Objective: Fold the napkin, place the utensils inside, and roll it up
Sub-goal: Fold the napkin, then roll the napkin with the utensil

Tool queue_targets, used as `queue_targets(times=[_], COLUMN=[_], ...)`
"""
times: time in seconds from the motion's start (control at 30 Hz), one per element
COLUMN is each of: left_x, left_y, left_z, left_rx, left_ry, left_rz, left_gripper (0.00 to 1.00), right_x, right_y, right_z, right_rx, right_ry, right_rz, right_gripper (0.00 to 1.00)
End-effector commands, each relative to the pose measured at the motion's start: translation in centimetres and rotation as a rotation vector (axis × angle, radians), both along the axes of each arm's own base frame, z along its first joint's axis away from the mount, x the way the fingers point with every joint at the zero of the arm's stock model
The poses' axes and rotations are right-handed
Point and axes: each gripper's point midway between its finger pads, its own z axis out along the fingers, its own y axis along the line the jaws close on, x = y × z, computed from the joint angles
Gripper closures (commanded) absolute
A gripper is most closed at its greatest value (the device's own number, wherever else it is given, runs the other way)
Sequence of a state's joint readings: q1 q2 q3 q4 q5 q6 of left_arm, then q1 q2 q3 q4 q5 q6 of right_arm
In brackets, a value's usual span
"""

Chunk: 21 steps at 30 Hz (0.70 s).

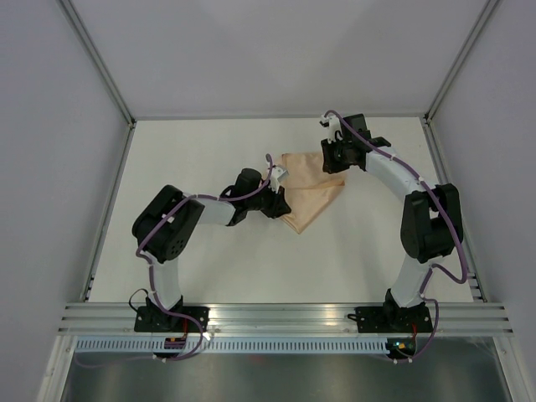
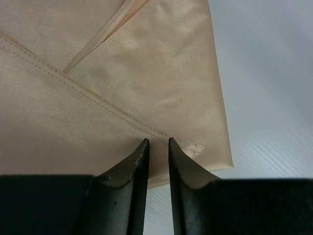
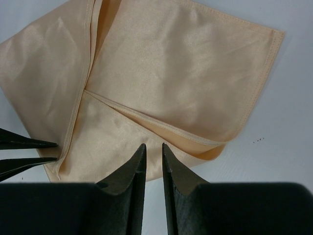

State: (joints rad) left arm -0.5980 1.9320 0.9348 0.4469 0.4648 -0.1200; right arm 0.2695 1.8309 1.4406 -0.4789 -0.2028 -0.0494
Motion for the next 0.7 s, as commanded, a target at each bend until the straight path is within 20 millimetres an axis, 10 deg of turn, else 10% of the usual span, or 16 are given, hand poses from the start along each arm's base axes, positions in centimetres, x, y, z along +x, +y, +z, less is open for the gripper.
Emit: queue_targets(times=[0.0, 0.33, 0.47, 0.67], left_x=[-0.2, 4.5, 8.0, 6.4], left_y=[-0.7, -0.4, 6.8, 16.0], left_z=[2.7, 14.2, 17.3, 21.7], left_rx=[-0.04, -0.182, -0.173, -0.255], left_ry=[-0.012, -0.199, -0.226, -0.183], left_rz=[-0.006, 0.143, 0.541, 0.879], left_gripper=[0.71, 0.68, 0.67, 0.62], right_x=[0.5, 0.7, 0.1, -2.9], right_y=[0.0, 0.3, 2.1, 8.2], right_z=[0.6, 2.3, 2.9, 1.3], right_rx=[-0.016, -0.039, -0.064, -0.113], right_ry=[-0.023, -0.079, -0.121, -0.172], right_rz=[-0.011, 0.031, 0.136, 0.344], right_gripper=[0.75, 0.75, 0.75, 0.61])
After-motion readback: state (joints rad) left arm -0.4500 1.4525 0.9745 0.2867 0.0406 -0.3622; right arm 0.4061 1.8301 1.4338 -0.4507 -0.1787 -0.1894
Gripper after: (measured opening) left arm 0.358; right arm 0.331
